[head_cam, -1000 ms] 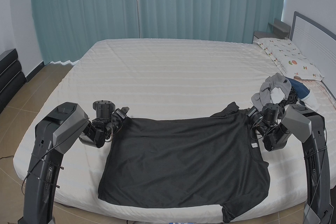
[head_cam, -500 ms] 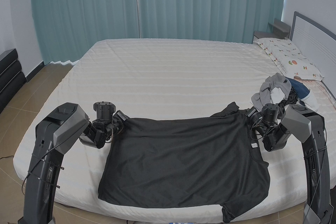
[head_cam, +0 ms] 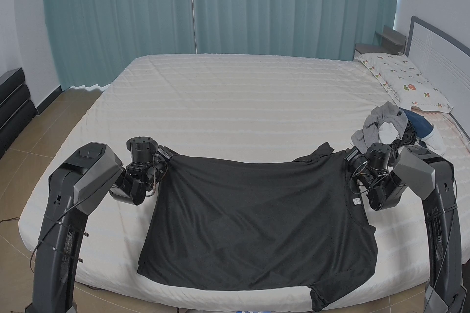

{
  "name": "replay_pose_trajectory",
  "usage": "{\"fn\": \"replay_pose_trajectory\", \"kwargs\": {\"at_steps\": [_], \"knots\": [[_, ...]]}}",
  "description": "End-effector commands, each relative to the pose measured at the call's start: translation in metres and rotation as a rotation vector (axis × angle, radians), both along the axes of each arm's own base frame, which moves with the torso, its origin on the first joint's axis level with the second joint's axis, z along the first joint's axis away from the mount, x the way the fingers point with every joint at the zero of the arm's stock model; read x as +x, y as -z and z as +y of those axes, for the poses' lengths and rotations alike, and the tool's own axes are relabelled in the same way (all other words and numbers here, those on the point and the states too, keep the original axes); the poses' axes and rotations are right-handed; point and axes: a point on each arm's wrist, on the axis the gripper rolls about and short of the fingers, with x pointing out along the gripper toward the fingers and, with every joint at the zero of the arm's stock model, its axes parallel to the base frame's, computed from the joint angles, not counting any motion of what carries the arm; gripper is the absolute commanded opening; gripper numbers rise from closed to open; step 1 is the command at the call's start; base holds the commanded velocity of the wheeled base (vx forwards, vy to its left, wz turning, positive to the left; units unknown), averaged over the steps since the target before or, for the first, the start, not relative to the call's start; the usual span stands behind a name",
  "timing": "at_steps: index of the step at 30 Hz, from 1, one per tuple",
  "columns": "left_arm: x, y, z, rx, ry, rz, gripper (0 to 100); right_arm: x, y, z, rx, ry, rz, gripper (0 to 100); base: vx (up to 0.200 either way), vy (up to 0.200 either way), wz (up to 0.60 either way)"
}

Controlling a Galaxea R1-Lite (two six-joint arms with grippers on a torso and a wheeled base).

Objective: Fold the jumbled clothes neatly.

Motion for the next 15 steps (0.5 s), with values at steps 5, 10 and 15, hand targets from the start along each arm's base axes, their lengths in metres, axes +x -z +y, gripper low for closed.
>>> {"fn": "replay_pose_trajectory", "kwargs": {"at_steps": [5, 10, 15], "knots": [[0.001, 0.001, 0.006, 0.0, -0.018, 0.001, 0, 0.011, -0.004, -0.003, -0.001, 0.008, -0.044, 0, 0.0, 0.0, 0.0], [0.002, 0.002, 0.008, 0.008, -0.041, 0.001, 0, 0.015, -0.009, -0.011, -0.001, 0.024, -0.07, 0, 0.0, 0.0, 0.0], [0.002, 0.001, 0.013, 0.014, -0.067, -0.001, 0, 0.02, -0.007, -0.011, -0.003, 0.024, -0.075, 0, 0.0, 0.0, 0.0]]}}
